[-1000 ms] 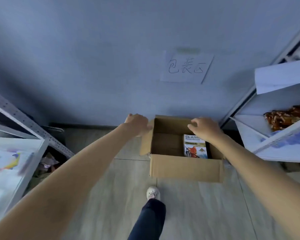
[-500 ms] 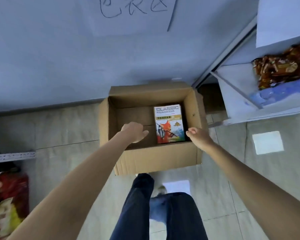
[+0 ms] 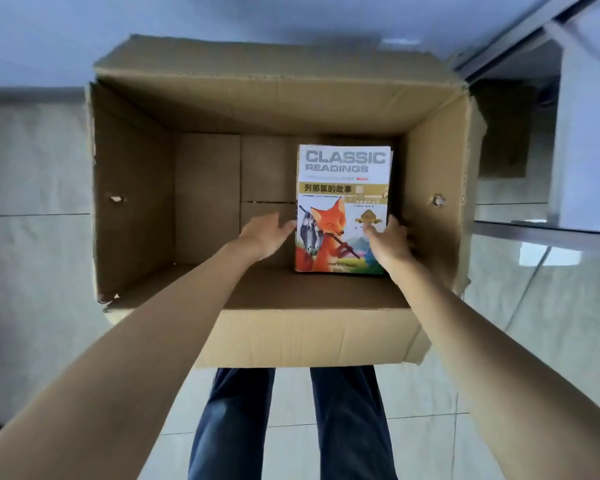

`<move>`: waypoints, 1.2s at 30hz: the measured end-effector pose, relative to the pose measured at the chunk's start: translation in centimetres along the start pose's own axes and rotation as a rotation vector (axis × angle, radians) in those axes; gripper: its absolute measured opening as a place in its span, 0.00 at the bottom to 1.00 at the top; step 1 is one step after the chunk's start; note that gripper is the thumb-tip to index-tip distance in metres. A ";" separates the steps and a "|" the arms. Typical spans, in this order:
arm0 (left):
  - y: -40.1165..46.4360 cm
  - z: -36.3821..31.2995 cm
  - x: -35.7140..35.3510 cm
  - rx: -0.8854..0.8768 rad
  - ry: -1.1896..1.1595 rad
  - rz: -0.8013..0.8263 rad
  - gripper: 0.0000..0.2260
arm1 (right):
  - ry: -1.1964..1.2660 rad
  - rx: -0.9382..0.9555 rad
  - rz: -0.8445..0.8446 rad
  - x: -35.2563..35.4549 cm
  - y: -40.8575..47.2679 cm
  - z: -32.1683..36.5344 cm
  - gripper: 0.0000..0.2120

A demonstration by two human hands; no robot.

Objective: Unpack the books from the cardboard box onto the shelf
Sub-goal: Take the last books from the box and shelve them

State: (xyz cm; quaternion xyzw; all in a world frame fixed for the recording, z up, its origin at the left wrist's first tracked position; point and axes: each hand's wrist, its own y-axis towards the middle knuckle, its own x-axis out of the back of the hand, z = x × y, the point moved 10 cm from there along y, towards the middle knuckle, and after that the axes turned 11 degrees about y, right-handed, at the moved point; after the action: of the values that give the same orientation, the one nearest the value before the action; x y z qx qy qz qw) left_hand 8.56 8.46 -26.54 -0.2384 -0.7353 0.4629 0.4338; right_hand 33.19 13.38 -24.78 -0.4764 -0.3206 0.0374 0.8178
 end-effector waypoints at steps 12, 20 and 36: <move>8.3 -4.2 -2.9 0.180 -0.987 -0.083 0.34 | 0.461 -0.186 0.149 -2.1 6.8 -2.8 0.38; 8.2 -2.7 -3.5 0.036 -1.206 0.162 0.27 | 0.501 -0.084 0.304 -4.0 5.2 -1.5 0.26; 6.2 -3.3 -2.1 -0.168 -1.367 0.249 0.28 | 0.584 -0.054 0.274 -3.5 3.1 0.5 0.24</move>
State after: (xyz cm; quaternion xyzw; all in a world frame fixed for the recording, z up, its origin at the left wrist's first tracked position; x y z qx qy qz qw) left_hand 12.18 11.29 -32.31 -0.0089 -0.8439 0.4969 -0.2020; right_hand 30.92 14.16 -28.84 -0.5272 -0.0062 0.0003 0.8497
